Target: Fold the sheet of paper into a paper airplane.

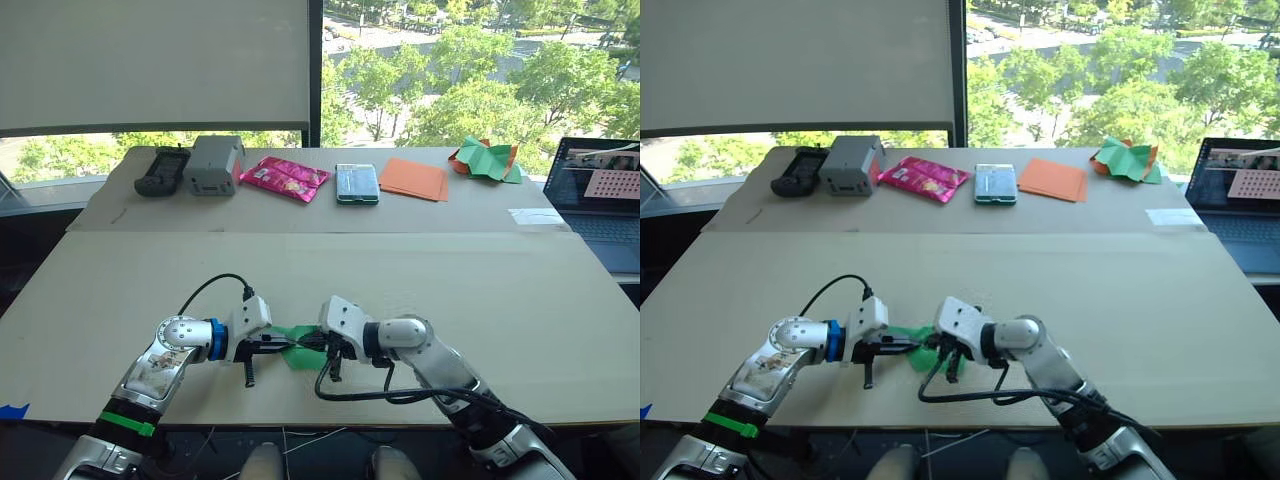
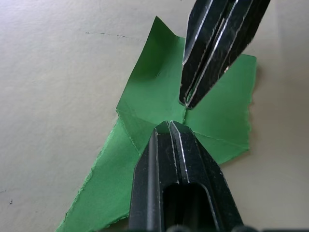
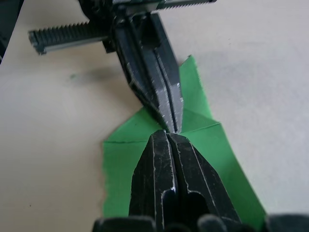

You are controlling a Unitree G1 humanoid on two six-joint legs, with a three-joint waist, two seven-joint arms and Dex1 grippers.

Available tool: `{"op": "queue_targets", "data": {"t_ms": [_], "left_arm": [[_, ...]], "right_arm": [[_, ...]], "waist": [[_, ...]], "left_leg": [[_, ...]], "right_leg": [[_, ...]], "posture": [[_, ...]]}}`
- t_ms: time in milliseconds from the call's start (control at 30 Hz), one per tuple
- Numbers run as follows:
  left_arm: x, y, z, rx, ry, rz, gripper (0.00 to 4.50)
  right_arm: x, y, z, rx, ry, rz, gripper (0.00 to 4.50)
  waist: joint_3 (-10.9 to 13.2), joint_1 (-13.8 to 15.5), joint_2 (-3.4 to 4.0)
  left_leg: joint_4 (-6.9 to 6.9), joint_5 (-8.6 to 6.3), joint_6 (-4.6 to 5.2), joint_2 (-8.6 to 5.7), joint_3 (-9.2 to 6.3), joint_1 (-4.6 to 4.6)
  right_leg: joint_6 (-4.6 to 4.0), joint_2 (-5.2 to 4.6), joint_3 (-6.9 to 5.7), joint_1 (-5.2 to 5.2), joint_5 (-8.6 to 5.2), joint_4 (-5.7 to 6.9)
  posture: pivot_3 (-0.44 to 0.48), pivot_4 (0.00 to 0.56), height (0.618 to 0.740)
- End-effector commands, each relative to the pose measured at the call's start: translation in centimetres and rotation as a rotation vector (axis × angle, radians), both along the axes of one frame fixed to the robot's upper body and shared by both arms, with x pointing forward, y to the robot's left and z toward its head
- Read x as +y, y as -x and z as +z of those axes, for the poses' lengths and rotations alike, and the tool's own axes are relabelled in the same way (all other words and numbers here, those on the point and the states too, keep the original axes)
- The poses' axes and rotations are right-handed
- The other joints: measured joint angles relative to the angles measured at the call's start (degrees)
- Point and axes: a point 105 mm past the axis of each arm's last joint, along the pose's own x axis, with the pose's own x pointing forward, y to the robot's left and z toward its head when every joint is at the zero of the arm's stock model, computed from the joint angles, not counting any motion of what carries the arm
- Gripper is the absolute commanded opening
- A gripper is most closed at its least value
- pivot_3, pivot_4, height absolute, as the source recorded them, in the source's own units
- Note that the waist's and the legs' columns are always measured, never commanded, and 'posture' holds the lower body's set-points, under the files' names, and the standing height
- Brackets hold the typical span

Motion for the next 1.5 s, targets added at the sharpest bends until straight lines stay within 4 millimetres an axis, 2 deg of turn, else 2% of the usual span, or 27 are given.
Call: {"op": "queue_targets", "data": {"t_ms": [33, 167, 600, 1167, 1500], "left_arm": [[0.5, 0.6, -1.4, 0.048, -0.052, 0.009, 0.0], [0.5, 0.6, -1.4, 0.045, -0.055, 0.01, 0.0], [0.8, -0.2, -1.5, 0.035, -0.069, 0.04, 0.0], [1.6, -0.3, -2.7, 0.029, -0.123, 0.052, 0.0], [1.6, -0.3, -3.0, 0.032, -0.126, 0.046, 0.0]], "right_arm": [[0.1, -0.4, 0.8, -0.034, -0.003, -0.002, 0.02], [-0.5, -0.4, -1.1, -0.024, 0.084, -0.013, 0.02], [-2.5, 0.3, -5.2, 0.087, 0.252, -0.043, 0.02], [-5.8, 1.2, -5.4, 0.154, 0.285, -0.15, 0.02], [-8.7, 1.3, -5.9, 0.223, 0.297, -0.255, 0.02]], "waist": [[0.0, -0.01, 0.0], [0.0, -0.02, 0.0], [-0.26, 0.05, 0.09], [-0.65, 0.4, 0.18], [-0.66, 0.45, 0.16]], "left_leg": [[0.0, 0.0, 0.0, 0.0, 0.0, -0.01], [-0.01, 0.0, 0.0, 0.0, 0.0, -0.01], [-0.03, 0.0, 0.0, 0.0, 0.0, -0.01], [0.02, -0.05, -0.08, -0.01, 0.01, -0.01], [0.03, -0.07, -0.11, -0.02, 0.03, -0.02]], "right_leg": [[0.0, 0.0, 0.0, -0.02, 0.0, 0.0], [0.0, 0.0, 0.0, -0.03, 0.0, -0.01], [-0.01, 0.0, 0.0, -0.05, -0.01, -0.02], [-0.04, -0.05, 0.0, 0.0, -0.05, -0.1], [-0.04, -0.13, -0.03, 0.01, -0.08, -0.21]], "posture": [[0.0, 0.15, 0.706], [0.0, 0.15, 0.706], [0.0, 0.15, 0.706], [0.0, 0.15, 0.706], [0.0, 0.15, 0.706]]}}
